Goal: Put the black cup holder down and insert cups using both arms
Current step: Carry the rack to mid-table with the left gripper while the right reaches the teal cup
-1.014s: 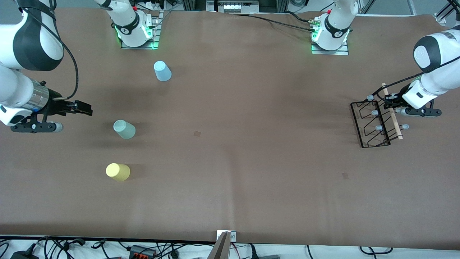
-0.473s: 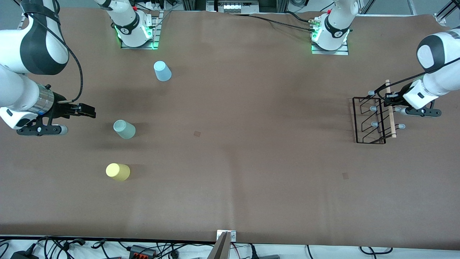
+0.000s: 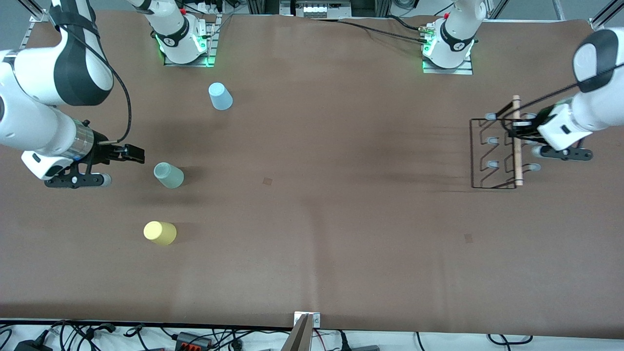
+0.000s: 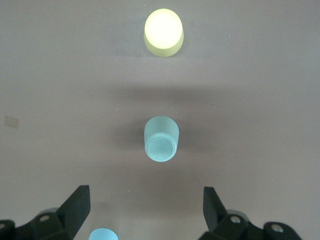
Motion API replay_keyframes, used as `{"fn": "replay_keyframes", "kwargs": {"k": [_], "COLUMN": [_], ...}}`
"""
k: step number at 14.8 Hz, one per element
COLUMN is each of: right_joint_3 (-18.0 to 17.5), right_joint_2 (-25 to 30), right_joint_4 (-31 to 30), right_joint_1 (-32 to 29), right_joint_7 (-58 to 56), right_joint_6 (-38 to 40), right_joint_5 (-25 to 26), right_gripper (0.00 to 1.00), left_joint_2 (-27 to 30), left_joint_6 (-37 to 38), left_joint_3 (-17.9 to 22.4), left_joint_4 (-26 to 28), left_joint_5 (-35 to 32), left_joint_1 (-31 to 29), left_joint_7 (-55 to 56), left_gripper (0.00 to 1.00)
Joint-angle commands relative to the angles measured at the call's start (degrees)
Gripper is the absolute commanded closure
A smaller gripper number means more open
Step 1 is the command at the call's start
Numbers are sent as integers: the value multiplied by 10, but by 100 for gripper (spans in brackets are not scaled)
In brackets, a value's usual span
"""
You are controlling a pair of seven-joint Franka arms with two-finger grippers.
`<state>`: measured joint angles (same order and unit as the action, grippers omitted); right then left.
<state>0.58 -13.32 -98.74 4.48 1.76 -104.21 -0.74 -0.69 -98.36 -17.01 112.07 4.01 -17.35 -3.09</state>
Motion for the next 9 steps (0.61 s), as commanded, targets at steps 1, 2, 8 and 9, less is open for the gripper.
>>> {"fn": "replay_keyframes", "kwargs": {"k": [1, 2, 8, 9], "right_joint_3": [0, 0, 0, 0], "right_joint_2": [-8, -9, -43, -49], "right_joint_4": [-4, -4, -5, -5], "right_joint_1": [-2, -2, -3, -3], "right_joint_7": [8, 8, 9, 8], "right_joint_6": [-11, -12, -23, -26], "right_joint_5": [0, 0, 0, 0], "right_gripper": [0, 0, 0, 0], "left_joint_2": [-54, -77, -182, -196], "left_joint_6": [69, 83, 64, 43], "left_joint_3": [-86, -114, -187, -187], "left_joint_4": [-104, -135, -228, -234], "left_joint_5": [20, 34, 70, 68], "left_joint_1": [-1, 0, 99, 122], "left_joint_7": [122, 155, 349, 378], "left_gripper": [99, 99, 99, 99]}}
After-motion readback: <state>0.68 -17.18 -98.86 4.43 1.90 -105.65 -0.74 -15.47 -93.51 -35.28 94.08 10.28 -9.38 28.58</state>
